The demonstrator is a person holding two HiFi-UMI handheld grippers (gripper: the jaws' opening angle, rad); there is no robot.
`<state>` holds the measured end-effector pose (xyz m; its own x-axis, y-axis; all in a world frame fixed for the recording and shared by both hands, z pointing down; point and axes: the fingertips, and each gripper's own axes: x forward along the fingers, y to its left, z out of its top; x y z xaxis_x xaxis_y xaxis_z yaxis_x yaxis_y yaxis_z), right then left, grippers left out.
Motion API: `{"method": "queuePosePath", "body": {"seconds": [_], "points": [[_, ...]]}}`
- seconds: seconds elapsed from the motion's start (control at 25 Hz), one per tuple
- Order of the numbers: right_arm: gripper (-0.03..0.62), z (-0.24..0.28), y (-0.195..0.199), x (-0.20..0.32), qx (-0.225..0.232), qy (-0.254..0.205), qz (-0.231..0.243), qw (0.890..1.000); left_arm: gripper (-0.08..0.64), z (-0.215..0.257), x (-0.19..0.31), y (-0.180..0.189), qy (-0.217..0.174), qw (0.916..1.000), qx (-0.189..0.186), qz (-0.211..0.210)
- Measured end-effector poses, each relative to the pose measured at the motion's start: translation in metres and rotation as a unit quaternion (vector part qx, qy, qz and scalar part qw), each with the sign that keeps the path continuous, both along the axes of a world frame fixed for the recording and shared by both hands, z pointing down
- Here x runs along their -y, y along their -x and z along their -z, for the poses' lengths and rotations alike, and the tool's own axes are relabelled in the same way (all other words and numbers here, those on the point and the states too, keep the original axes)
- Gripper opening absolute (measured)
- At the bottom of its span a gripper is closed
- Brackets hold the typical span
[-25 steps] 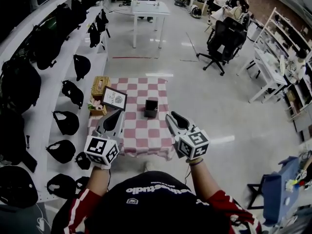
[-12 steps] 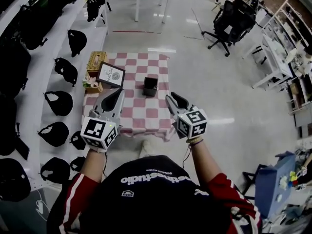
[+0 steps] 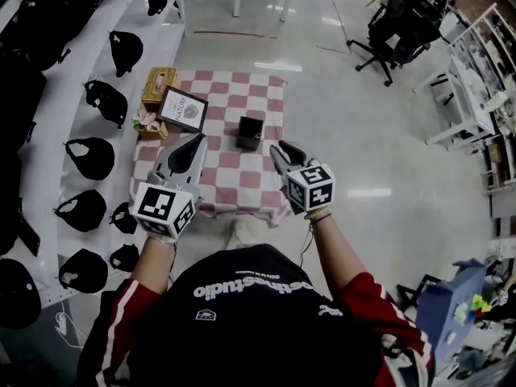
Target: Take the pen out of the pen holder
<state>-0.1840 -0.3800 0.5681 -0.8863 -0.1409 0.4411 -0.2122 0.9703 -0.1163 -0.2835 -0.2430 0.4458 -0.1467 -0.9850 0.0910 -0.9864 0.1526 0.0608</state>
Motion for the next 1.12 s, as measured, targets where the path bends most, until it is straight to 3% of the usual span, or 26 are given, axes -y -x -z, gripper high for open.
{"method": "queuePosePath", "body": {"seconds": [0.76,1.12], "points": [[0.092,-0.106,0.048,0.043,-0.077,0.035,0.055,0.995,0.005,-0.046,0.038,0.027,0.031,0.9971,-0.037,0.058],[0.091,-0.148,0.061,0.054,-0.108,0.059,0.059,0.991,0.006,-0.061,0.052,0.034,0.052,0.9960,-0.041,0.061]]}}
